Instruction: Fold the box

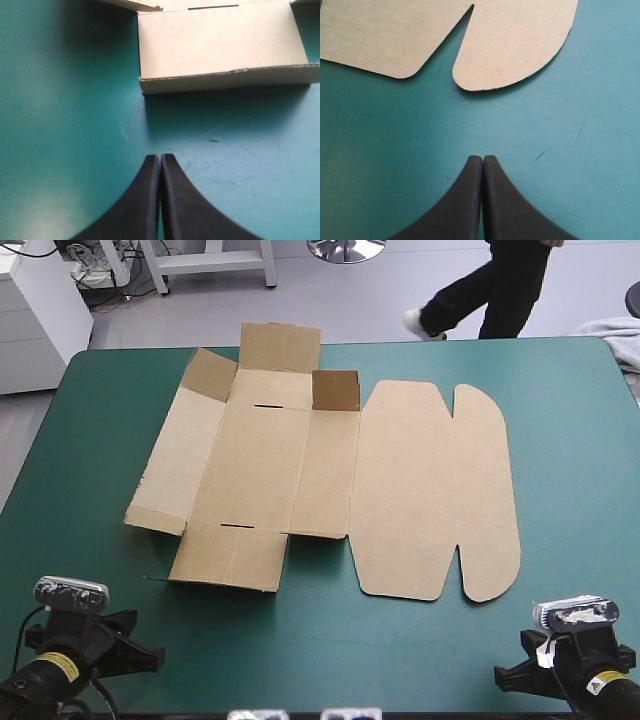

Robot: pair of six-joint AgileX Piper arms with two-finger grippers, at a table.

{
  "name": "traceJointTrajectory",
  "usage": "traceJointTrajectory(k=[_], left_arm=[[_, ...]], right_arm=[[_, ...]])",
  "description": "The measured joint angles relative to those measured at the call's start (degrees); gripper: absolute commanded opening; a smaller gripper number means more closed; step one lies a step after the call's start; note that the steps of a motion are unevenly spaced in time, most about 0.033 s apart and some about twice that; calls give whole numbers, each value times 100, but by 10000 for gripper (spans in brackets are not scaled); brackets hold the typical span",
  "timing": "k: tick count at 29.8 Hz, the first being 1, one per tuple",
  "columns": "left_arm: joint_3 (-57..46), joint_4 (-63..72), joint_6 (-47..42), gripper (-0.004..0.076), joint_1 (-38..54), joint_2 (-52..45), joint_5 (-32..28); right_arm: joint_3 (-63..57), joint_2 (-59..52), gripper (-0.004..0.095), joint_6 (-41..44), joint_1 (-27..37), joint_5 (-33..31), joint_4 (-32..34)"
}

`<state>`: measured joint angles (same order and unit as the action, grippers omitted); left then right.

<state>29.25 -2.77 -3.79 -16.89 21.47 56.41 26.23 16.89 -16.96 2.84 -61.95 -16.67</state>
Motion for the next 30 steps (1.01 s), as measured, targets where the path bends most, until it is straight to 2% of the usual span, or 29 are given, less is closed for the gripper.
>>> traceJointTrajectory(k=[18, 24, 30], left_arm=[[92, -6, 0, -10, 0, 0, 13], [627, -13, 0, -10, 0, 107, 169], [1485, -13, 0, -10, 0, 683, 354]], right_arm=[[0, 0, -19, 0, 0, 0, 0], [0, 0, -19, 0, 0, 0, 0], [0, 0, -19, 0, 0, 0, 0]])
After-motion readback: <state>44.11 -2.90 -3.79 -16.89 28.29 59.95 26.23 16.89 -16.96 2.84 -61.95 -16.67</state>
